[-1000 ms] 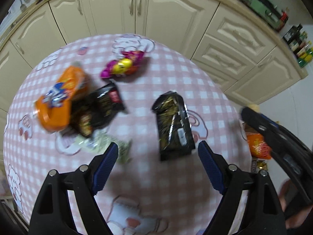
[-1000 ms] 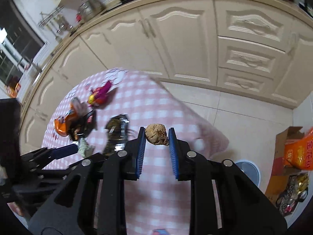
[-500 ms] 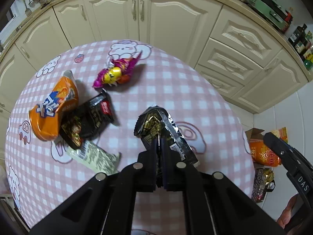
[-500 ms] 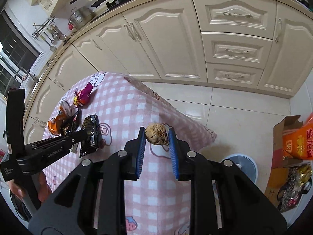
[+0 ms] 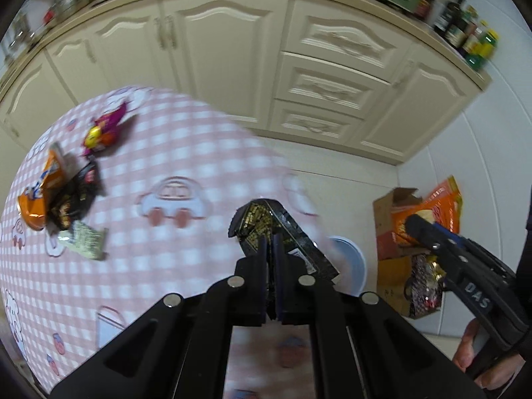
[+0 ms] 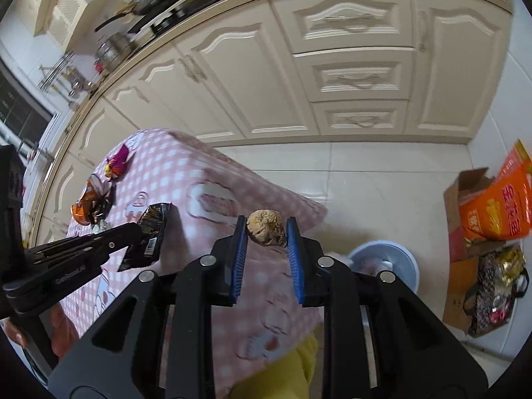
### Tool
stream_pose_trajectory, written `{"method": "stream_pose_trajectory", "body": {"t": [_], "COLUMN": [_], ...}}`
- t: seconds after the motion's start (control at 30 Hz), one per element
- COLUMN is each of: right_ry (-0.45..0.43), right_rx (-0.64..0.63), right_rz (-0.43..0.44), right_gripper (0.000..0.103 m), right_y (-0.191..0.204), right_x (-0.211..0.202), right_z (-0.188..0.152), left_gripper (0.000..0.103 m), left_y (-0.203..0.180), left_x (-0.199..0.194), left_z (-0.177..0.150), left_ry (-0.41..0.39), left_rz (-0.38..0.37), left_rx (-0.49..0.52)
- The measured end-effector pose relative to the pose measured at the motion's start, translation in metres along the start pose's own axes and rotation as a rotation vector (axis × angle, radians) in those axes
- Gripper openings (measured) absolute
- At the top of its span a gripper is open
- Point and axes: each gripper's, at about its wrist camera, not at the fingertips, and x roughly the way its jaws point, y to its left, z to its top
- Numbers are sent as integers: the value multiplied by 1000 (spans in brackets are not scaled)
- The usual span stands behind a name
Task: Collect trash
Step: 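Carry the walnut and black wrapper over the light-blue bin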
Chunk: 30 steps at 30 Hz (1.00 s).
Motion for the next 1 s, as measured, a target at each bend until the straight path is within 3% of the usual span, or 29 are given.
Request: {"method": "stream_pose_trajectory", "body": {"t": [0.43, 0.67, 0.73, 0.8, 0.87, 0.93, 0.97, 1.0], "right_ry": [-66, -65, -50, -38, -15, 8, 14, 6], "right_rx": [167, 225, 232, 241, 240, 237, 246, 249], "right_rz": [-79, -106, -114, -111, -101, -111, -128, -137], "right_gripper": [24, 24, 24, 25, 26, 51, 69, 69], "right_y": [-103, -140, -146, -151, -152, -153, -152, -152], "right_x": [-62, -74, -72, -70, -63, -57, -55, -55], "right_z": [-41, -60, -66, -72, -76, -79, -81, -82], "left_gripper": [0, 2, 7, 32, 43, 50, 52, 53], "left_y": [-135, -172, -176, -176, -174, -172, -170, -167], "left_x": [-7, 30, 41, 49, 50, 51, 51, 50], "left_z": [-24, -41, -48, -54, -58, -61, -62, -64], "left_ry": [-20, 67, 107, 129, 120, 119, 122, 125], "left_rz": [-74, -58, -51, -43, -39, -34, -35, -38], "left_rx": [219, 290, 307, 322, 321, 325, 323, 321]}}
